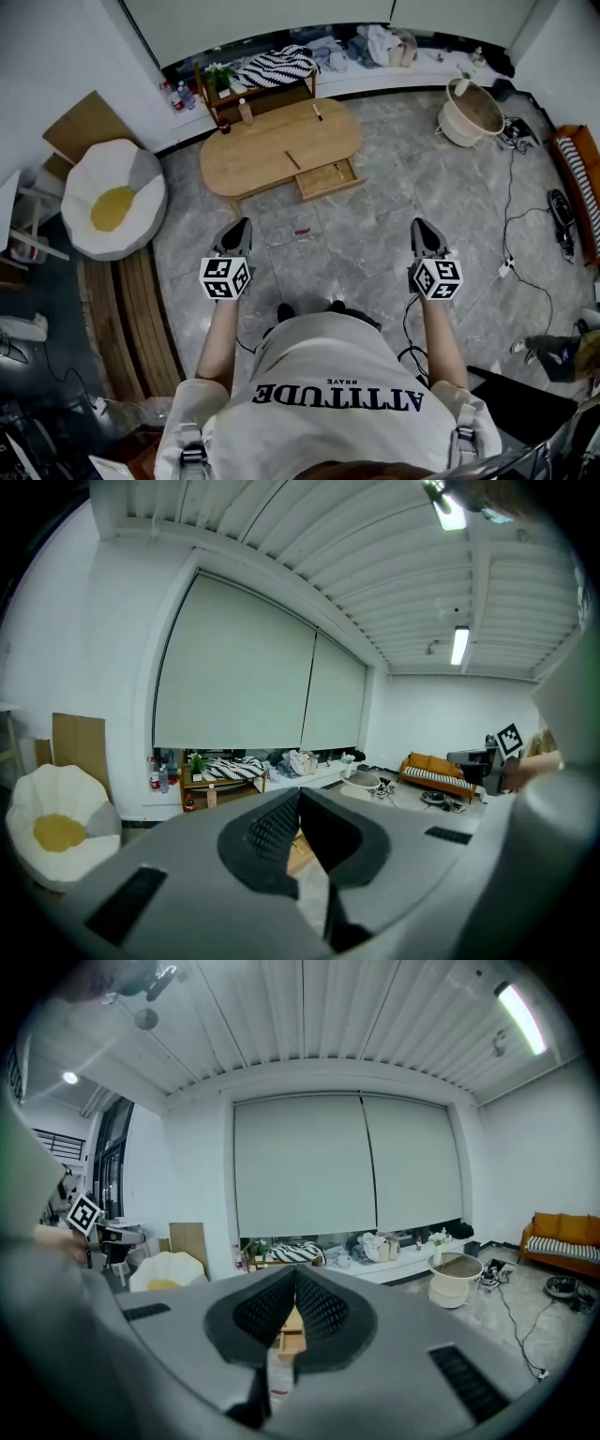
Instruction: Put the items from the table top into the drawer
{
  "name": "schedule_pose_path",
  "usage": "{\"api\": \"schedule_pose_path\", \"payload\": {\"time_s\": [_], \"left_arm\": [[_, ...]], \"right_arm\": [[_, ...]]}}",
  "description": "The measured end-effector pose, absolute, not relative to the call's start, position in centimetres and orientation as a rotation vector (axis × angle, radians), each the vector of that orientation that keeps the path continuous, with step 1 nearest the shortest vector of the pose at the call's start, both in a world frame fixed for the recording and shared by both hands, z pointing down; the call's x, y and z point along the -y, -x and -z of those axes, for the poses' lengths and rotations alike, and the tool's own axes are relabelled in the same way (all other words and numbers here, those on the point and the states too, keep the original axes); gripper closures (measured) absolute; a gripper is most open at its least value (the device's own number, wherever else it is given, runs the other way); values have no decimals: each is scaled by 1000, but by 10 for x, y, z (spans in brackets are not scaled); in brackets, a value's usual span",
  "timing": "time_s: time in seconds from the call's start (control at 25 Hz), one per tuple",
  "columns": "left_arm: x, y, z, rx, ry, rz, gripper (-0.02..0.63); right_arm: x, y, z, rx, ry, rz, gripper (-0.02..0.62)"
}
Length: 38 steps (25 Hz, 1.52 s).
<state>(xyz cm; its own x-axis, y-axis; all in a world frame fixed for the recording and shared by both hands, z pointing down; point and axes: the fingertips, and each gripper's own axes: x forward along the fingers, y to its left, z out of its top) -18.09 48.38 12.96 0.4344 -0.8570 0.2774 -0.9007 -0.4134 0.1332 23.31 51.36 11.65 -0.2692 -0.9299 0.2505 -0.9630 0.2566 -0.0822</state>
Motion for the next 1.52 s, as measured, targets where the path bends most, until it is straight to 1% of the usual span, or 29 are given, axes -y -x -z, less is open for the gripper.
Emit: {"api": "schedule_pose_path", "payload": {"time_s": [0.56,0.96,1.28,1.52], "left_arm": [[-493,120,-136,1579,-2393,-248,584],[-502,83,-150,1612,-2338,-256,584],[-487,74,-162,1607,-2322,-293,584],[-451,88,-170,1592,-2317,-299,584]], "right_arm": [[-501,-271,-124,2425,-1644,-206,575],[-495,-304,-142,2414,-1570,-204,575],[-476,-316,-156,2394,-1573,-257,575],[-445,-300,-164,2377,-1563,-268,575]]}}
